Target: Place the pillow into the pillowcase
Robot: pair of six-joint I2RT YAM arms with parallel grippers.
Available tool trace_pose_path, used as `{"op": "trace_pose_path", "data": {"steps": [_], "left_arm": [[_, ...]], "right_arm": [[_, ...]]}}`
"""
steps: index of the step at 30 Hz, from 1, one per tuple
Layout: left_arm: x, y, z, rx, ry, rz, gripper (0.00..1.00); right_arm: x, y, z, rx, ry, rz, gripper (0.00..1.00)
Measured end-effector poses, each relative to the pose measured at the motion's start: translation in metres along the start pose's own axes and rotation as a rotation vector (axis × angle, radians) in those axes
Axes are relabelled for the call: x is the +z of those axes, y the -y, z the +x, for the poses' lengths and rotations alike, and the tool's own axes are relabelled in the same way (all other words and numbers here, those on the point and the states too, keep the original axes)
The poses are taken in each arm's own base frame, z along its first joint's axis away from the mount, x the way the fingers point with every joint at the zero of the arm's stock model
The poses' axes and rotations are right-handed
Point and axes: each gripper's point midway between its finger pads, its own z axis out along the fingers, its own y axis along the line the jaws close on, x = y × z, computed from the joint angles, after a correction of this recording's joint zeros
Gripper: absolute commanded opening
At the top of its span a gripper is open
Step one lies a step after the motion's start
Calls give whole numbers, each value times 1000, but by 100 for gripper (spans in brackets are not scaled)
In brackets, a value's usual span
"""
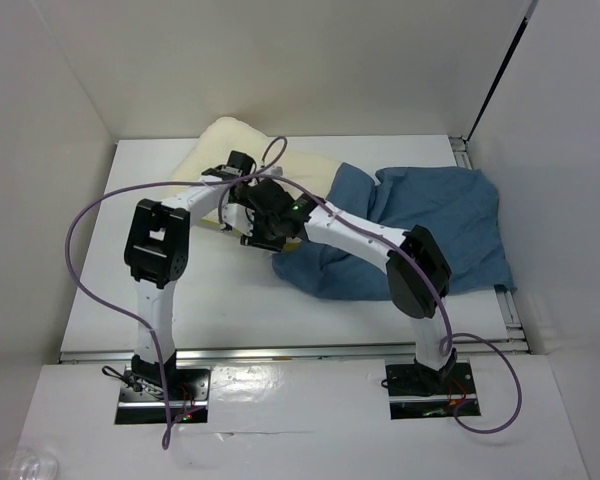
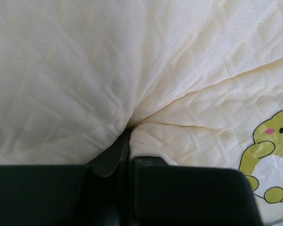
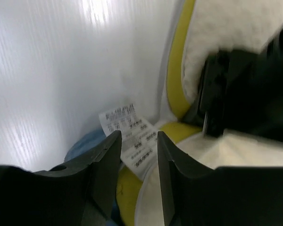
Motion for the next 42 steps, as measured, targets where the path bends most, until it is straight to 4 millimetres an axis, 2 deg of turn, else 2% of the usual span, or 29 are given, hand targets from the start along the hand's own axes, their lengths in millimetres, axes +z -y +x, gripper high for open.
{"op": "trace_pose_path", "data": {"steps": [4, 5, 9, 12, 14, 16, 19, 24, 28, 29, 30, 37, 42], "left_arm": [[-3, -4, -2, -26, 21, 9, 0], [-5, -6, -2, -31, 27, 7, 0], [-10, -15, -6, -71, 54, 13, 0], [-15, -27, -9, -90, 80, -5, 0], [-21, -37, -10, -124, 90, -16, 0], [-27, -46, -10, -142, 101, -30, 0], [-33, -57, -12, -161, 115, -53, 0], [-37, -64, -14, -164, 127, -81, 0], [-40, -67, -15, -153, 143, -115, 0], [-42, -68, -15, -150, 149, -126, 0], [-43, -70, -15, -147, 156, -141, 0], [-56, -82, -19, -119, 203, -255, 0], [-53, -79, -25, -38, 213, -344, 0]], "right_arm": [[-13, -3, 25, 132, -108, -11, 42], [-18, 5, 32, 212, -129, 13, 42], [-52, 77, 61, 527, -113, 201, 42], [-79, 114, 90, 692, -117, 330, 42], [-92, 126, 101, 756, -115, 379, 42], [-97, 129, 99, 786, -107, 384, 42], [-100, 124, 83, 802, -75, 341, 44], [-100, 110, 65, 880, -13, 201, 49], [-101, 106, 69, 999, 9, 119, 52], [-100, 106, 71, 1025, 10, 110, 56], [-98, 107, 76, 1066, 7, 98, 56], [-70, 108, 100, 1266, -34, -6, 55], [-53, 110, 90, 1305, -16, -76, 55]]}}
